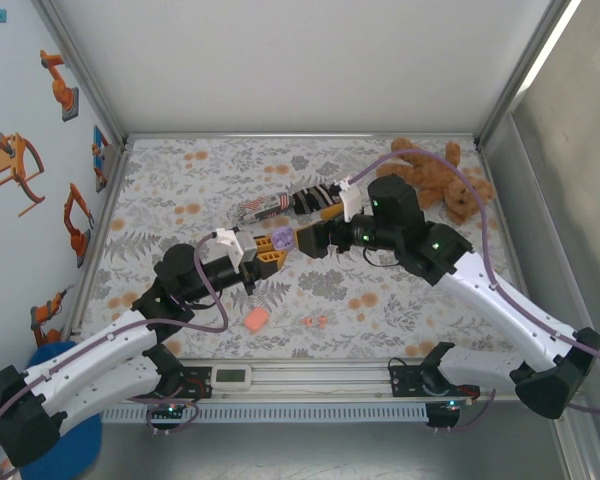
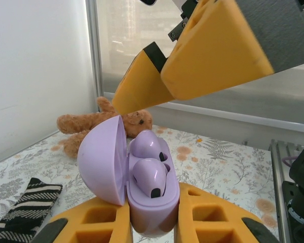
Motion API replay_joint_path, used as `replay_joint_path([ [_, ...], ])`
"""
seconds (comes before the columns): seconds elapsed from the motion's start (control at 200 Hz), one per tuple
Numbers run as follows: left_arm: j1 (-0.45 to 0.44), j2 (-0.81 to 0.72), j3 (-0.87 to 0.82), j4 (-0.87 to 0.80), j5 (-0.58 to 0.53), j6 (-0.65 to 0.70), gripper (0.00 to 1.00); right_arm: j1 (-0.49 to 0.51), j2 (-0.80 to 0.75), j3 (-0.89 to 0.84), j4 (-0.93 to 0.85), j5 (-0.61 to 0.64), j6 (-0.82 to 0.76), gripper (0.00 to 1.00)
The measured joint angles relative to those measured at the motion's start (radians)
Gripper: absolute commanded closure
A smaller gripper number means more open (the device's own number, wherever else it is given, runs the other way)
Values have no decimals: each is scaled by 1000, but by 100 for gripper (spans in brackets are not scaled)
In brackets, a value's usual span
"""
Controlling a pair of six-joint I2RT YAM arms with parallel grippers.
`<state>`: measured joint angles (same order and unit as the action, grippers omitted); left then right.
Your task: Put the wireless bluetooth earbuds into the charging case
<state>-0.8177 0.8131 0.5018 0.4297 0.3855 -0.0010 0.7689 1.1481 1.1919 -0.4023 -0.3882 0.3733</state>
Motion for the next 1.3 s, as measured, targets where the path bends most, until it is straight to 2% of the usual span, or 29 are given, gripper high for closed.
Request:
replay_joint_path([
  [0.621,0,-2,-6,-3,0,-16,100,2,98,-13,121,-247,58,1],
  [1.062,0,0,-6,-3,0,-22,100,27,113,-13,131,-302,58,11],
  [1.302,0,0,-9,-2,0,-23,100,31,119,-13,131,-308,54,13],
])
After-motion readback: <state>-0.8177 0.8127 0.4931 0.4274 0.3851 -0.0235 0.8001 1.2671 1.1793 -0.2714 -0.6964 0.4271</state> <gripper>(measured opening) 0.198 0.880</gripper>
